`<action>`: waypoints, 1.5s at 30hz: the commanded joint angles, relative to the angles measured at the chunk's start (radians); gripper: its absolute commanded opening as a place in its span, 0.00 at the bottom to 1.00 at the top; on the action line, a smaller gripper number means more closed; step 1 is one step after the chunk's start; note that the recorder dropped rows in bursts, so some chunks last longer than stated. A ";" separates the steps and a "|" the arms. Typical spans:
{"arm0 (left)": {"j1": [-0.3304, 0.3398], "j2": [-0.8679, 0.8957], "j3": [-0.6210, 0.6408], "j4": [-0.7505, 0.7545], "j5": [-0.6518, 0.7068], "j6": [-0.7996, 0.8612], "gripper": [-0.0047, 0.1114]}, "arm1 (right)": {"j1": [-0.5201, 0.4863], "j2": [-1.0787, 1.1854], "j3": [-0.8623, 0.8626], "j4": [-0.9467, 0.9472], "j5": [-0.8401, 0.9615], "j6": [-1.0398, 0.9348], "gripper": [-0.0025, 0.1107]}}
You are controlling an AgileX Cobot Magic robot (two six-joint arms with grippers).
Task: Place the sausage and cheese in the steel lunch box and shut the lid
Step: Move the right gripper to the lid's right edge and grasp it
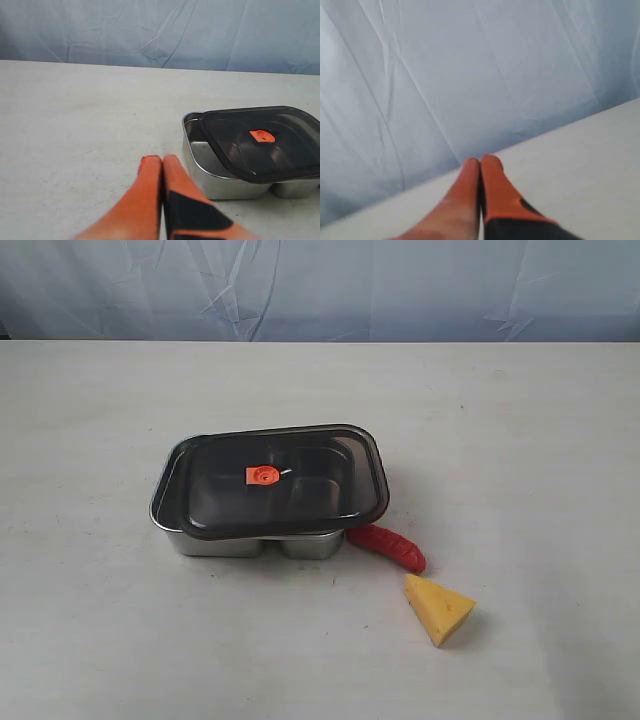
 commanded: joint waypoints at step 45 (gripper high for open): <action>0.003 -0.005 0.002 0.003 -0.010 0.000 0.04 | 0.078 1.944 -1.082 1.191 1.192 -1.281 0.01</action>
